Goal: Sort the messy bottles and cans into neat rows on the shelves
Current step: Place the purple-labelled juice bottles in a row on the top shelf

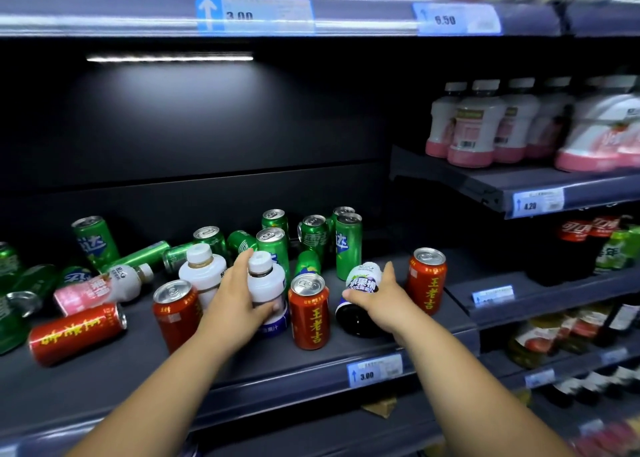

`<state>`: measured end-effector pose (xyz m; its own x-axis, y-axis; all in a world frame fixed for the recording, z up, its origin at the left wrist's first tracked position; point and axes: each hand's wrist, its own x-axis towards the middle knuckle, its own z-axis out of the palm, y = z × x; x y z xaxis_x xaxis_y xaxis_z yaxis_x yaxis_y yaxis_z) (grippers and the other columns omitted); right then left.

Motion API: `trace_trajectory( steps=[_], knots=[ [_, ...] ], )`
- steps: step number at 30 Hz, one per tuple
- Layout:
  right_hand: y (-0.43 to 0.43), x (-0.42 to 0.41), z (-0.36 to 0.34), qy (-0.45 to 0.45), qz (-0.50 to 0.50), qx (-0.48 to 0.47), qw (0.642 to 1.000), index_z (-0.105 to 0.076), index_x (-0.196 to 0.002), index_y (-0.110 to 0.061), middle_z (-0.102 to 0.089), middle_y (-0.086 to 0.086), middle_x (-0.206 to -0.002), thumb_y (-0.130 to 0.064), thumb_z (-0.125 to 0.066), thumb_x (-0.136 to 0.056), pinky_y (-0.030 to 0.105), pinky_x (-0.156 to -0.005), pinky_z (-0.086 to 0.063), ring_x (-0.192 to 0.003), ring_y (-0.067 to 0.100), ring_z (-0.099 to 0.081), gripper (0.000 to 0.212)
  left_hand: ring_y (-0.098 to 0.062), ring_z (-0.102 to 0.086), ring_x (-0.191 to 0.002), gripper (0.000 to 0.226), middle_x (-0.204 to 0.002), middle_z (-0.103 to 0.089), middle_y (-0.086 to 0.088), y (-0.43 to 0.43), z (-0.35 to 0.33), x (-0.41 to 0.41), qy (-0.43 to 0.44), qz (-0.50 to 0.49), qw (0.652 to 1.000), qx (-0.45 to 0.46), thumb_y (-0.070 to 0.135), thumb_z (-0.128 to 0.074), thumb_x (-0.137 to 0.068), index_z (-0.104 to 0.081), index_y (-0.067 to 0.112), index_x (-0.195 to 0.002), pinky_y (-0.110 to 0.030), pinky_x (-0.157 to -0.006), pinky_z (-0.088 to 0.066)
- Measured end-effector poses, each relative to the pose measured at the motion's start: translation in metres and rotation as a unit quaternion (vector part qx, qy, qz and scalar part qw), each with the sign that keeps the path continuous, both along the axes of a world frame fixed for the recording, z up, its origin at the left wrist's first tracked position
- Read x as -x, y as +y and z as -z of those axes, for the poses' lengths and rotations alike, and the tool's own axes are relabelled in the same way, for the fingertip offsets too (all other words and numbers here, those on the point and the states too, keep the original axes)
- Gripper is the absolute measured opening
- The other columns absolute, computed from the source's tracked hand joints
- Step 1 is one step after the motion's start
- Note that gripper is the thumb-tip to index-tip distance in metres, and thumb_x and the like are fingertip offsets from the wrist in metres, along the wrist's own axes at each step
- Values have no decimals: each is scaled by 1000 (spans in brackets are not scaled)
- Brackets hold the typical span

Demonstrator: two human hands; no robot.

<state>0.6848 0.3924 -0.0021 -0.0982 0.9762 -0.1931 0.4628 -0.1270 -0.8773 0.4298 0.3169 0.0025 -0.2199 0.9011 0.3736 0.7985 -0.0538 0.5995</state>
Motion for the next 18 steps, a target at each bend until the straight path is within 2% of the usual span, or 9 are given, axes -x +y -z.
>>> trace_trajectory(
  steps=[2, 4, 7, 9, 11, 14, 16, 18],
  knots=[
    [-2, -6, 1, 65, -19, 18, 998, 8, -159, -25, -40, 6, -156, -35, -84, -77, 30, -99, -43, -120, 19, -52, 124, -8, -42, -125, 99, -132, -43, 14, -1, 5, 2, -38, -9, 999, 2, 29, -85, -74, -22, 27, -150, -27, -102, -33],
    [-5, -10, 4, 94, -33, 20, 995, 3, -159, -28, -42, 5, -155, -31, -86, -73, 30, -98, -43, -124, 19, -55, 125, -13, -53, -121, 97, -133, -52, 11, -1, 14, 6, -93, -21, 995, 21, 31, -86, -72, -24, 31, -146, -35, -104, -42],
    [-14, -11, 12, 96, -47, -8, 994, -3, -159, -29, -59, 7, -137, -22, -87, -71, 33, -95, -49, -110, 18, -66, 121, -17, -63, -110, 96, -127, -58, 1, -3, 26, 14, -152, -32, 987, 45, 31, -87, -72, -25, 32, -146, -45, -102, -48],
    [-22, -11, 17, 85, -55, -44, 994, -8, -159, -28, -60, 2, -130, -17, -85, -75, 32, -94, -50, -104, 11, -66, 114, -16, -66, -104, 94, -120, -59, 1, -2, 30, 19, -187, -30, 980, 52, 28, -88, -70, -29, 32, -143, -48, -99, -51],
    [-30, -12, 21, 82, -52, -83, 992, -13, -157, -30, -58, -8, -127, -14, -85, -75, 33, -100, -50, -105, 2, -63, 110, -17, -64, -109, 88, -120, -59, 4, 0, 30, 20, -209, -13, 976, 57, 25, -89, -69, -36, 34, -138, -45, -102, -49],
    [-33, -17, 28, 65, -36, -140, 987, -27, -151, -30, -52, -23, -120, -8, -85, -74, 30, -103, -48, -108, -12, -53, 99, -15, -54, -121, 77, -127, -57, 4, 2, 28, 16, -207, 25, 976, 61, 8, -85, -74, -43, 23, -137, -26, -102, -37],
    [-32, -20, 32, 74, -28, -149, 986, -29, -151, -27, -52, -19, -125, -5, -84, -73, 34, -107, -47, -113, -9, -53, 98, -15, -52, -120, 72, -124, -57, 3, 1, 26, 13, -213, 29, 975, 57, 3, -82, -76, -45, 15, -137, -22, -97, -34],
    [-29, -23, 33, 74, -36, -154, 985, -27, -152, -29, -52, -15, -132, -4, -84, -73, 37, -109, -48, -120, -2, -54, 101, -15, -53, -118, 70, -122, -57, 3, -5, 28, 13, -212, 29, 976, 50, 6, -84, -75, -46, 18, -132, -23, -97, -34]
  ],
)
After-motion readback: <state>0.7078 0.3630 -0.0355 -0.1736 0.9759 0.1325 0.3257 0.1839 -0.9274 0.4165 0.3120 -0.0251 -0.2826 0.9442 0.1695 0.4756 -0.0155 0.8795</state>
